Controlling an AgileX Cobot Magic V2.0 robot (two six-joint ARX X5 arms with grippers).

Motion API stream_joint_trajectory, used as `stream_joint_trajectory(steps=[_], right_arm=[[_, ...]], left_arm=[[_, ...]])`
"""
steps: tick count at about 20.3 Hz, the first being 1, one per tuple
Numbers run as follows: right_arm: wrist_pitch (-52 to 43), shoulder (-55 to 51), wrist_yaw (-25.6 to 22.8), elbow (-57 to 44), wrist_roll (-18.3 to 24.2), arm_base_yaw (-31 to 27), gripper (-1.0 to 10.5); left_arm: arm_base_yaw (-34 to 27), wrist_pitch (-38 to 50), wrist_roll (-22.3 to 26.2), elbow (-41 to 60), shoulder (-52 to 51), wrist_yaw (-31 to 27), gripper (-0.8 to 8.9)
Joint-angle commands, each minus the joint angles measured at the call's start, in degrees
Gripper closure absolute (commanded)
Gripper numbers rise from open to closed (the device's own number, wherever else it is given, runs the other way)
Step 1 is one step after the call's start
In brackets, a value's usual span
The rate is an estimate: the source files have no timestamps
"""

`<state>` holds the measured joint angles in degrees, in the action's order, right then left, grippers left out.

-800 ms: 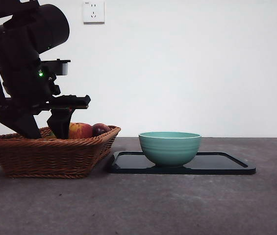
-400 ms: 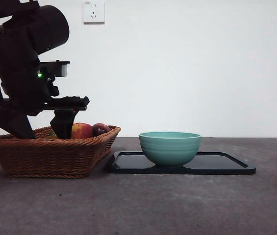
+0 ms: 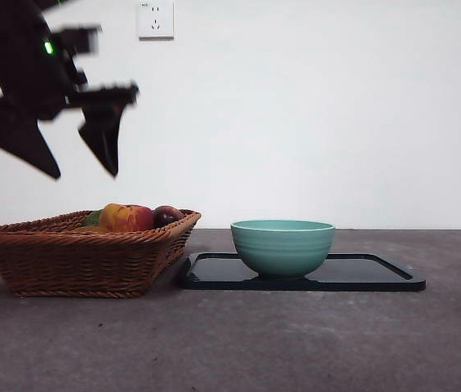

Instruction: Pick up the wifruite, put it on the bowl, pick up the plate, put it on desk

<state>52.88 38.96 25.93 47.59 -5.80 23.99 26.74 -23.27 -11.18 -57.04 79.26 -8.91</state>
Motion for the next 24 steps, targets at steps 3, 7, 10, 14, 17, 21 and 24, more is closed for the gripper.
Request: stream_joint_trajectory(steps=[3,7,10,14,17,21,24], right_arm=[[-0.8,0.1,0.1,0.4,0.5,0.4,7.7],[-0.9,0.1,0.0,0.4,0.5,0.4,7.7],[-1.1,0.1,0.0,0.4,0.4,0.4,7.7],[-1.5,0.1,0.0,0.4,0.2,0.4,7.7],[-1.9,0.1,0.0,0.4,0.0,0.4,7.7],[-1.9,0.2,0.0,0.4,-0.2,0.4,7.7],[-1.9,0.2,0.0,0.4,-0.3,0.4,7.7]], left_arm=[[0.3,-2.6,1.7,-1.1,-5.6,6.1,4.37],[0.3,-5.6,2.4,-1.1,-10.9,11.9,4.38],[0.3,-7.8,3.6,-1.1,-14.4,16.7,4.38],[0.3,-11.1,6.1,-1.1,-18.5,22.9,4.38],[0.3,-13.9,7.5,-1.1,-21.0,27.7,4.39],[0.3,-17.9,9.6,-1.1,-23.2,32.3,4.39],[0.3,-21.0,11.5,-1.1,-24.1,34.6,4.40]])
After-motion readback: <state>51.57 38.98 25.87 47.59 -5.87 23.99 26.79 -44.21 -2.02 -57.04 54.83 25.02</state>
